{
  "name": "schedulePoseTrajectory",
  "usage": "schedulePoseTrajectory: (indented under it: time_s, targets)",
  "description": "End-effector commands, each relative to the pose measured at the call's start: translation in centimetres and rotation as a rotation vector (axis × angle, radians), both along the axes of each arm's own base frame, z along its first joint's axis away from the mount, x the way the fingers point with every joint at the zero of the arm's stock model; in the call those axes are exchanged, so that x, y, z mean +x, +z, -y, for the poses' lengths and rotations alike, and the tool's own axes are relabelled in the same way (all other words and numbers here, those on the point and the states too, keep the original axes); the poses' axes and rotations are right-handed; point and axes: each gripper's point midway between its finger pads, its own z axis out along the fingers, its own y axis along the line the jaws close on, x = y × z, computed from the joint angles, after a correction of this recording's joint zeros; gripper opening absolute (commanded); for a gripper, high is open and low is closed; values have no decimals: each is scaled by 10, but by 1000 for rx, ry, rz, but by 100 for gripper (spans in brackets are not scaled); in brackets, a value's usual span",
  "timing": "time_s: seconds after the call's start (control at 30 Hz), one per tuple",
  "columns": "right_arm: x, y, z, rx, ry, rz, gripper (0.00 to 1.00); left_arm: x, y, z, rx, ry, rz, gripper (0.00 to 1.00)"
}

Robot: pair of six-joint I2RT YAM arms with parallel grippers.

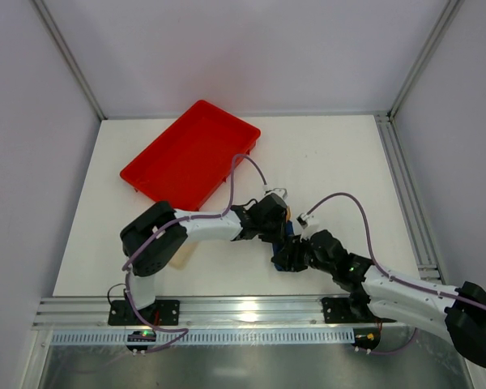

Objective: Place the utensils on the paper napkin and roll it up
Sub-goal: Roll the napkin at the center of the board.

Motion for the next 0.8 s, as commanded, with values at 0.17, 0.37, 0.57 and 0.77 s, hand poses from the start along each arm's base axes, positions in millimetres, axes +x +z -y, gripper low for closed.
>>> schedulePoseTrajectory:
  time_s: [0.17,0.37,0.57,0.77]
  targets:
    - [12,-2,2,-11,-88,54,43,-10,-28,-15,96,12,-57,26]
    - [10,-10,12,-17,-169,-3,23,-10,-30,-16,106,15,-59,26]
    - [1,-19,20,45,-241,-85,7,-9,-34,-17,122,14,-61,26]
    - [-6,-26,21,73,-272,-156,4,-10,-36,-17,130,13,-67,26]
